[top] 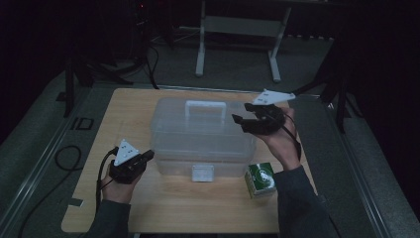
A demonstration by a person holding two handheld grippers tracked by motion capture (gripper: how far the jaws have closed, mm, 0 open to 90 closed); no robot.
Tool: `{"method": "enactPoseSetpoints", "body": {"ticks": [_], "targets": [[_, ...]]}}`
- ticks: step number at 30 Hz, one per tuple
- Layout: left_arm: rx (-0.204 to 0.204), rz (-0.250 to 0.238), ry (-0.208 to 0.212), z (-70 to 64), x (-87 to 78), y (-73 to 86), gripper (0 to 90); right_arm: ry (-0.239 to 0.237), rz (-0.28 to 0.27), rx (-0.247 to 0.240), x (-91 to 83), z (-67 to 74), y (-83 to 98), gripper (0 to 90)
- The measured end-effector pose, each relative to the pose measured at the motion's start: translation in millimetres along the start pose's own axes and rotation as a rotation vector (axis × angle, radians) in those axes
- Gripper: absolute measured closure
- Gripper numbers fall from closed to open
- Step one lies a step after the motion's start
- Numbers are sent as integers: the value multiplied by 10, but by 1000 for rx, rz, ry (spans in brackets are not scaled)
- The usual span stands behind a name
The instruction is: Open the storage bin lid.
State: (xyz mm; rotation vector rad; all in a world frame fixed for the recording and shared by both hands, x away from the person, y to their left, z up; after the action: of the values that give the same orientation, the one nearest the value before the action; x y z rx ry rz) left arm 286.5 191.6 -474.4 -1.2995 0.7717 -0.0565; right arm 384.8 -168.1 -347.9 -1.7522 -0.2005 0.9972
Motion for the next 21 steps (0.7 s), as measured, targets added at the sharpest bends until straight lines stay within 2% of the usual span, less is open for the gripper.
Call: {"method": "enactPoseSetpoints", "body": {"ticks": [3, 7, 10, 13, 16, 21], "targets": [[1, -5, 0, 8, -5, -20, 900, 22, -31, 29, -176, -49, 164, 482], [-2, -9, -2, 19, -5, -37, 900, 75, -54, 31, -350, -74, 445, 576], [-6, 7, -6, 30, 11, -38, 900, 53, -91, 89, -448, -98, 625, 649], [2, -1, -1, 25, 8, -57, 900, 78, -90, 87, -508, -93, 711, 648], [3, -6, -1, 34, 1, -77, 900, 101, -82, 98, -599, -84, 863, 722], [13, -15, 2, 35, -11, -117, 900, 92, -39, 120, -612, -37, 1106, 869]]}}
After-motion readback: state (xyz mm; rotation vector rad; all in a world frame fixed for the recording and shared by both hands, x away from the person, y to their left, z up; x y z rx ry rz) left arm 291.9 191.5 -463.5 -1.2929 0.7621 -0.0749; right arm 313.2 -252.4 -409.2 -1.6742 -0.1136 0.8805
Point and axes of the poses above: each handheld gripper's, and its own axes: x roughly forward along the jaws, y roughly out of its underside, z roughly to its left, the point moved 2 cm from there along x, roughly forward along the jaws, and after that the axes turned 4 degrees about x, right-handed, at the moved point
